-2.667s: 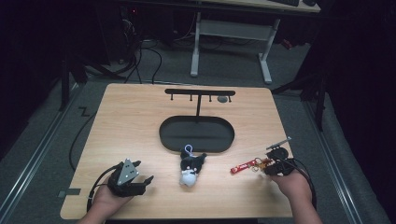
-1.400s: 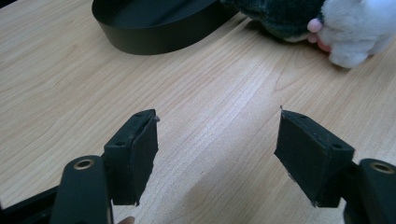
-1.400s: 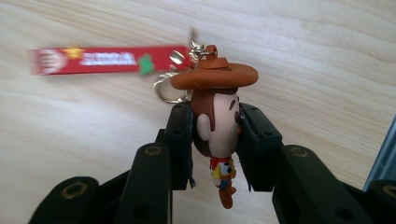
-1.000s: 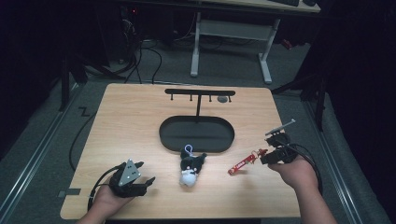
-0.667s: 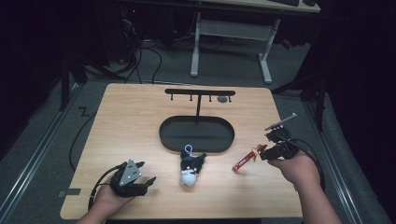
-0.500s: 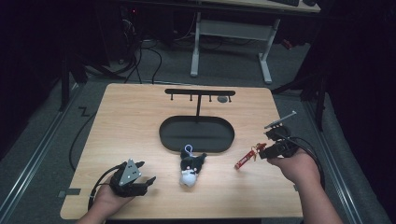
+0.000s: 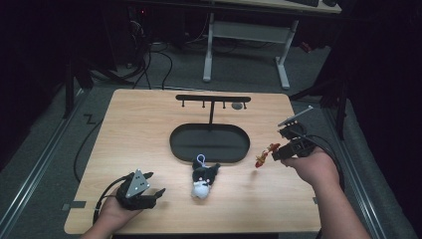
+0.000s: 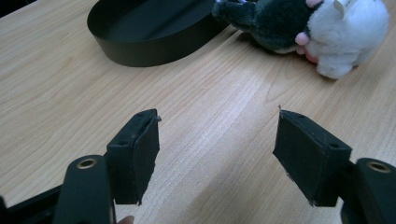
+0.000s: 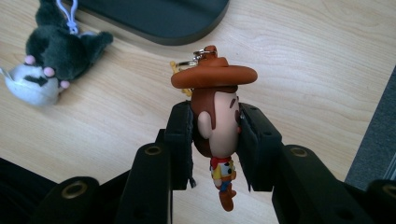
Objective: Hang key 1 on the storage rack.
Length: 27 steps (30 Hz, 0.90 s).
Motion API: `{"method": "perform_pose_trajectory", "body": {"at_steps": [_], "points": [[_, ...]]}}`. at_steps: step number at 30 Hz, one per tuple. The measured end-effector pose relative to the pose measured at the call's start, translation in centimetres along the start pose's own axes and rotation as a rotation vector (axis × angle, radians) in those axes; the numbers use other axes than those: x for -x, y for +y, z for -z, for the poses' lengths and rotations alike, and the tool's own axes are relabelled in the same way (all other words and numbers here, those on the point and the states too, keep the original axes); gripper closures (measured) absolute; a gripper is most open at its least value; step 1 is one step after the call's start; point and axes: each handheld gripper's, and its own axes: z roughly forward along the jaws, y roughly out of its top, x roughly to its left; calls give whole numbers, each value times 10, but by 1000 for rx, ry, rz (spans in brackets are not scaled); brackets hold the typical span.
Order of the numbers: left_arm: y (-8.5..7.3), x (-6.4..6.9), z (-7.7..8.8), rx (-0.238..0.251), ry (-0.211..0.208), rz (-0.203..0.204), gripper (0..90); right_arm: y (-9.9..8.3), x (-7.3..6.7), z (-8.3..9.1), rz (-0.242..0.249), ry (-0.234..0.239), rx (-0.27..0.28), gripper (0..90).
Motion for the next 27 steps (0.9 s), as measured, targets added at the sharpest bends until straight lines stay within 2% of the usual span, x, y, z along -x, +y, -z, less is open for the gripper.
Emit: {"method": "perform_pose_trajectory", "body": {"at_steps": [9, 16, 27], "points": [[0, -1, 0, 6, -3, 4, 313, 20, -7, 4, 20, -2, -43, 677], [0, -1, 0, 3, -8, -1, 313, 42, -13, 9, 42, -7, -75, 677], [-1, -3, 1, 6, -11, 4, 313, 73, -18, 8, 50, -22, -89, 677]]}}
